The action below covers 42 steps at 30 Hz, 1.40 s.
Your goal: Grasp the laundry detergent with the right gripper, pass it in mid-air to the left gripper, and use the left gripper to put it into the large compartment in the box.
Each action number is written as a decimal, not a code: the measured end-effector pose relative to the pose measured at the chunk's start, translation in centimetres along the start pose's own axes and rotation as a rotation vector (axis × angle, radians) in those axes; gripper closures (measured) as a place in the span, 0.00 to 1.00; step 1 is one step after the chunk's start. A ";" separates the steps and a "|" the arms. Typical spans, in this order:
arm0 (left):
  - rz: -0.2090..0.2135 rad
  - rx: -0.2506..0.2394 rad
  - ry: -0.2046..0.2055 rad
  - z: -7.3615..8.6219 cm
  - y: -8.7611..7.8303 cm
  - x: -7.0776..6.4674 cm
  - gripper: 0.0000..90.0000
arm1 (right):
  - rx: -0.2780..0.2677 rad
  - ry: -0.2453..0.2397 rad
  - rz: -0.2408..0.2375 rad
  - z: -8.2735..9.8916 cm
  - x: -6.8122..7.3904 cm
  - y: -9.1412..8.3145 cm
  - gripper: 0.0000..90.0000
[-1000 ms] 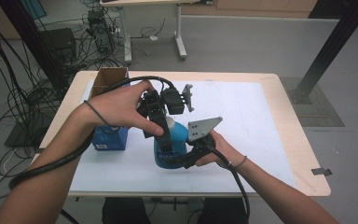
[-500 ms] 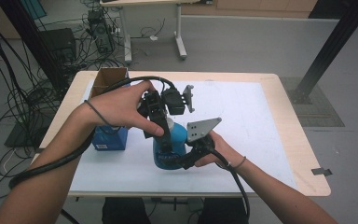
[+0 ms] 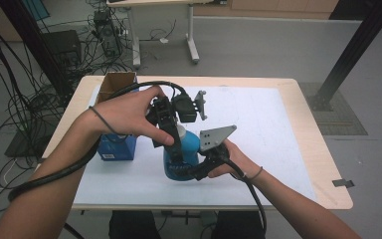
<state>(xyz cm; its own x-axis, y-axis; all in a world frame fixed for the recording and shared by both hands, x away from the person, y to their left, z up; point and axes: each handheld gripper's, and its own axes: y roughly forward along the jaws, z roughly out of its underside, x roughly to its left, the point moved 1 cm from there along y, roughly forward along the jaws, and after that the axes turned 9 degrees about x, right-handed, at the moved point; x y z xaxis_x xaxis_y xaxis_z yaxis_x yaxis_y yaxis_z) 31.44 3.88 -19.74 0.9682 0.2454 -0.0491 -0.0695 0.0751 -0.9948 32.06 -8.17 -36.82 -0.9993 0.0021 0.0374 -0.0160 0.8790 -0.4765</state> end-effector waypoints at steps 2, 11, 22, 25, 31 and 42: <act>0.001 0.002 0.003 0.1 0.0 0.0 0.11 | -0.003 -0.003 0.001 0.0 0.0 0.0 0.46; 0.004 -0.001 -0.001 0.2 0.0 0.0 0.11 | 0.000 -0.003 0.001 -0.1 0.1 0.0 0.46; 0.004 0.001 0.002 0.2 -0.1 0.0 0.11 | 0.001 -0.005 -0.001 -0.1 0.1 0.2 0.46; 0.003 0.003 -0.003 0.2 -0.1 0.0 0.11 | 0.001 -0.004 -0.002 -0.1 0.1 0.2 0.46; 0.014 -0.002 -0.007 0.2 -0.2 0.1 0.11 | 0.003 -0.006 -0.003 -0.2 0.1 0.2 0.46; 0.015 -0.003 -0.011 0.1 -0.2 0.2 0.11 | 0.002 -0.006 -0.002 -0.1 0.0 0.2 0.46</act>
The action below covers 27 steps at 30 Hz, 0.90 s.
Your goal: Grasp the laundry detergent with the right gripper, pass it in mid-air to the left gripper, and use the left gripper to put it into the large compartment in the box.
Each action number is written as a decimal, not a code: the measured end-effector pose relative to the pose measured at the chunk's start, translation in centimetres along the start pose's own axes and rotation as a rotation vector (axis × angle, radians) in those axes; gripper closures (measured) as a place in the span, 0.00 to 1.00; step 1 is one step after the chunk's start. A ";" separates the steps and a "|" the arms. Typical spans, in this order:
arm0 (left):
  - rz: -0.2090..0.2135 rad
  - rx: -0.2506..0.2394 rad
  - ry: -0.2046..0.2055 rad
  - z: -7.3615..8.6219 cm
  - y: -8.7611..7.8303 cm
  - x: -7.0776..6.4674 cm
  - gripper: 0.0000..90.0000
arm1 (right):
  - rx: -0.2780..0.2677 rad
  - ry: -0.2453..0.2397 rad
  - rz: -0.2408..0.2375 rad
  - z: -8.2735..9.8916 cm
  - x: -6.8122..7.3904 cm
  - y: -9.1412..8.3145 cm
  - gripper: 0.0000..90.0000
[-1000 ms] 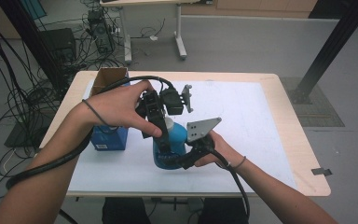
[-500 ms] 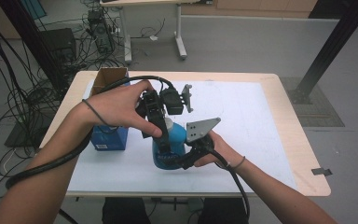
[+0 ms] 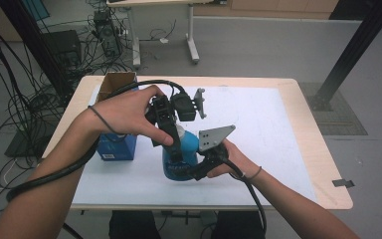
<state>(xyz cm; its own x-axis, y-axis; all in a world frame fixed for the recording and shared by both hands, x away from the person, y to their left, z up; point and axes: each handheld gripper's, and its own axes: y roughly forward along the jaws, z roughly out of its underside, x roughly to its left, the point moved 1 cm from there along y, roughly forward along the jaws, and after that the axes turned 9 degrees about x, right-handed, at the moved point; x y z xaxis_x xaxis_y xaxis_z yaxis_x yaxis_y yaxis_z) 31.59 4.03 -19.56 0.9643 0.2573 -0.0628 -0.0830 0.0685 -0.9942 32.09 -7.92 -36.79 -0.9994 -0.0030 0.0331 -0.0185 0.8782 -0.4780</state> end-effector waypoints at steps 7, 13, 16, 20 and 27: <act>-0.009 0.003 0.003 0.0 0.1 0.0 0.11 | 0.003 0.000 -0.002 0.0 0.0 0.1 0.46; -0.014 0.003 0.002 0.1 0.1 0.1 0.11 | 0.007 -0.002 -0.007 0.0 0.0 0.2 0.46; -0.023 0.007 0.007 0.1 0.0 0.0 0.10 | 0.010 -0.004 -0.009 0.0 0.0 0.2 0.46; -0.036 0.021 0.013 0.0 0.1 -0.1 0.10 | 0.011 -0.006 -0.009 0.0 -0.1 0.2 0.46; -0.058 0.041 0.017 -0.3 0.2 -0.3 0.10 | 0.013 -0.023 -0.017 -0.4 0.0 0.1 0.46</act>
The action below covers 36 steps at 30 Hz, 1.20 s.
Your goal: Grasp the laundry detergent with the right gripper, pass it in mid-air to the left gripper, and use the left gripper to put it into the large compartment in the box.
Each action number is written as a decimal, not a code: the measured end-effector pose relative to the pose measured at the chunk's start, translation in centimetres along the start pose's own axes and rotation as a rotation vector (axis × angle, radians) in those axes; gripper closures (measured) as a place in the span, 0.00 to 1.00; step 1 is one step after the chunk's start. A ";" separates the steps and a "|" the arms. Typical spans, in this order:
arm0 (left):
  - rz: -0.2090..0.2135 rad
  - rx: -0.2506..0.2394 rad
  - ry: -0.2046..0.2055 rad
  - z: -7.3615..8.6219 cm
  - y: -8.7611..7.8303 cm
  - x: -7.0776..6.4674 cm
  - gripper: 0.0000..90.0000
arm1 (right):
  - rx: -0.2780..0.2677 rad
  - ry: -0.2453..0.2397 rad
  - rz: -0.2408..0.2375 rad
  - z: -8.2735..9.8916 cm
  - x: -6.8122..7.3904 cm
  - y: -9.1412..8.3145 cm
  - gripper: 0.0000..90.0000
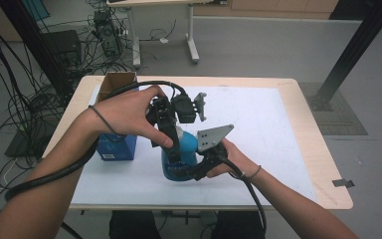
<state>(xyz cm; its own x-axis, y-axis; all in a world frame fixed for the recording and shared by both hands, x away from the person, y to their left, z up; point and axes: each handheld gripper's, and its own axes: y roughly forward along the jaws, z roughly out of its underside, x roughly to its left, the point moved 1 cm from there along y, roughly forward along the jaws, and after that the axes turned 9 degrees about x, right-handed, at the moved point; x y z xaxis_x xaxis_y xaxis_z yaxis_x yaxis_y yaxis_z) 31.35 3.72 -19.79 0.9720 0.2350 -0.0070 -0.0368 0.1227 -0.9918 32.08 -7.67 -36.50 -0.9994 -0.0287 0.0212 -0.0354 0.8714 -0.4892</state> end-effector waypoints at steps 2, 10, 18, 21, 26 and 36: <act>-0.011 0.005 0.004 -0.2 0.1 -0.1 0.09 | 0.005 -0.012 -0.004 -0.1 0.0 0.0 0.46; -0.013 0.035 0.026 -0.4 0.4 -0.4 0.12 | 0.010 -0.021 -0.016 -0.3 0.1 -0.2 0.46; -0.027 0.041 0.045 -0.6 0.3 -0.6 0.16 | 0.011 -0.027 -0.024 -0.5 0.2 -0.3 0.46; -0.025 0.039 0.056 -0.7 0.4 -0.6 0.21 | 0.010 -0.026 -0.022 -0.5 0.2 -0.3 0.46; -0.019 0.046 0.073 -0.9 0.5 -0.7 0.29 | 0.008 -0.031 -0.024 -0.5 0.2 -0.5 0.46; -0.037 0.050 0.092 -1.0 0.3 -0.7 0.41 | 0.009 -0.032 -0.023 -0.5 0.1 -0.4 0.46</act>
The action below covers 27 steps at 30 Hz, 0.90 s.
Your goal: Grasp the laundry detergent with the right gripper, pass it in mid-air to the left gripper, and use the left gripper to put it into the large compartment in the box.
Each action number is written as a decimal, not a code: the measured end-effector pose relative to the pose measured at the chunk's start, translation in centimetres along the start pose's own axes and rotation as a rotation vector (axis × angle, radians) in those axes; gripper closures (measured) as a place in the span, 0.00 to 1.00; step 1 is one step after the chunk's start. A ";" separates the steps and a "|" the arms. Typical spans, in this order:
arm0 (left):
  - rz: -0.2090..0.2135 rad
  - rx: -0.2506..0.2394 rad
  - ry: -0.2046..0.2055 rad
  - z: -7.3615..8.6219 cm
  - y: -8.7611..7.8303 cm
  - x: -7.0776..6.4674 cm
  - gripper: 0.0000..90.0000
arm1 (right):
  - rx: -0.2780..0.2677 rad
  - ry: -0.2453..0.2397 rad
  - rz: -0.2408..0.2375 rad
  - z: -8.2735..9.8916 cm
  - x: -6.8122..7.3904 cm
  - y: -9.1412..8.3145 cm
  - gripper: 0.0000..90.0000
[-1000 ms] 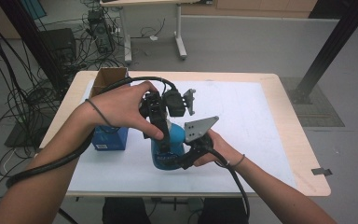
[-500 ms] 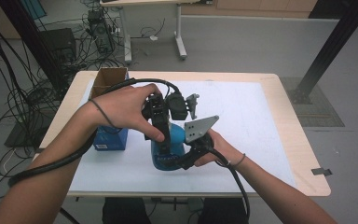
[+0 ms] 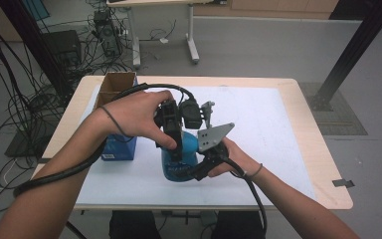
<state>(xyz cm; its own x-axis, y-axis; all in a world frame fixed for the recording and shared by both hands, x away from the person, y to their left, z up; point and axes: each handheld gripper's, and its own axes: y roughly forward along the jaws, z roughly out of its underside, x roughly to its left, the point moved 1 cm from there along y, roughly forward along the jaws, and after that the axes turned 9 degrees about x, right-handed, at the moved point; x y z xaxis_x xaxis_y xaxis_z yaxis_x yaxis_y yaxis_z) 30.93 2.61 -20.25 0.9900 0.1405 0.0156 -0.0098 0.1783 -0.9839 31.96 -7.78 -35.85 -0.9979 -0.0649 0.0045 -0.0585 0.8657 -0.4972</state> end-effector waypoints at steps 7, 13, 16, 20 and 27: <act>0.000 0.001 -0.009 0.0 0.0 0.0 0.41 | 0.001 -0.002 0.001 0.0 0.0 0.1 0.46; -0.001 0.000 -0.013 0.0 0.1 0.0 0.41 | 0.003 -0.003 0.003 0.0 -0.1 0.1 0.46; 0.000 0.001 -0.014 0.0 0.1 0.0 0.41 | 0.003 -0.003 0.001 0.0 0.0 0.1 0.46; -0.008 0.002 -0.012 0.1 0.0 -0.1 0.41 | -0.001 -0.007 0.004 -0.1 -0.1 0.1 0.46; -0.006 0.000 -0.017 0.1 0.1 -0.1 0.41 | 0.003 -0.008 0.005 0.0 0.0 0.2 0.46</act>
<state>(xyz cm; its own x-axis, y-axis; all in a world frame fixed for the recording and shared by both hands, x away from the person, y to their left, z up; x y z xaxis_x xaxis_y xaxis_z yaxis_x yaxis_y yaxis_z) 30.77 2.69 -20.35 0.9875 0.1556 0.0249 -0.0035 0.1796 -0.9837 31.95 -7.60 -35.91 -0.9979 -0.0644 -0.0049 -0.0534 0.8647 -0.4995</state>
